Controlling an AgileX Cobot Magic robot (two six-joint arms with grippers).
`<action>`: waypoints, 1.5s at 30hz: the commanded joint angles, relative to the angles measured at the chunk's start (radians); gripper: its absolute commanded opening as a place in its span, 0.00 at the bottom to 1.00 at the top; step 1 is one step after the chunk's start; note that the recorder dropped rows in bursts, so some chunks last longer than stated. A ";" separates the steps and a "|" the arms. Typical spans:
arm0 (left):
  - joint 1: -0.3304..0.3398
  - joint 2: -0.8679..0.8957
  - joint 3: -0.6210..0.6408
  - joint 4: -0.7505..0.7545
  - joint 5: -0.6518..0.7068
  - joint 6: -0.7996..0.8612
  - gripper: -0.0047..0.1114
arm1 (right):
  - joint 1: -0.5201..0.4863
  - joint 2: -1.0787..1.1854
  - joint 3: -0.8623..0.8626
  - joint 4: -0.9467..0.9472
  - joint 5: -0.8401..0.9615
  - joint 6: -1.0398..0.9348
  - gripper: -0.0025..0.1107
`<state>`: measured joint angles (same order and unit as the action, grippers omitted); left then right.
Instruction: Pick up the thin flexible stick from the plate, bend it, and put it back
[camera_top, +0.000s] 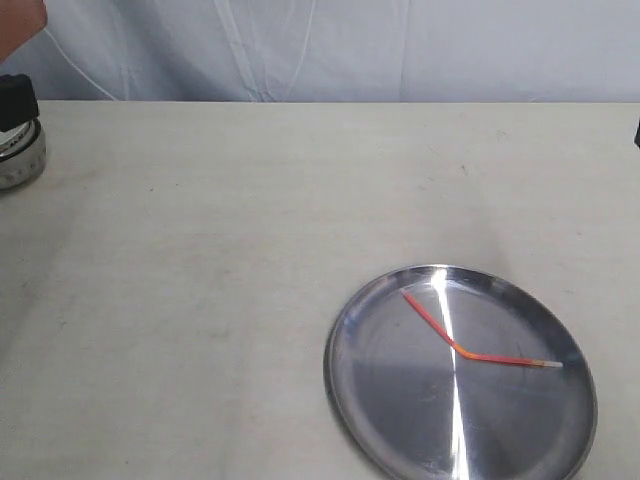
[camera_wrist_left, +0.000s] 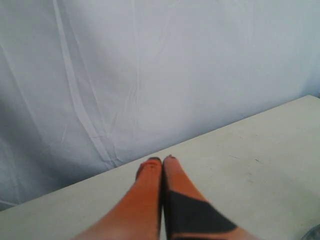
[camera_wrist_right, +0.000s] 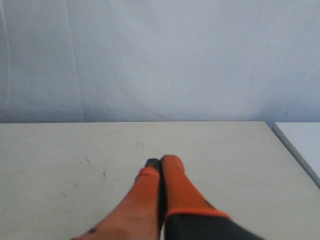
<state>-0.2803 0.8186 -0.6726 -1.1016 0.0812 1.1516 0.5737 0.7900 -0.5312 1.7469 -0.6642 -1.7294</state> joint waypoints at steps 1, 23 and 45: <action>0.001 -0.005 0.006 0.003 -0.005 -0.001 0.04 | -0.004 -0.006 0.003 -0.002 -0.036 -0.039 0.01; 0.001 -0.005 0.006 0.003 -0.006 -0.001 0.04 | -0.403 -0.495 0.148 -0.002 0.769 -0.029 0.01; 0.001 -0.005 0.006 0.003 -0.006 -0.001 0.04 | -0.405 -0.571 0.339 -1.791 0.834 1.892 0.01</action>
<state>-0.2803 0.8186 -0.6726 -1.1016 0.0774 1.1516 0.1745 0.2623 -0.2333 0.0959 0.1482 0.0000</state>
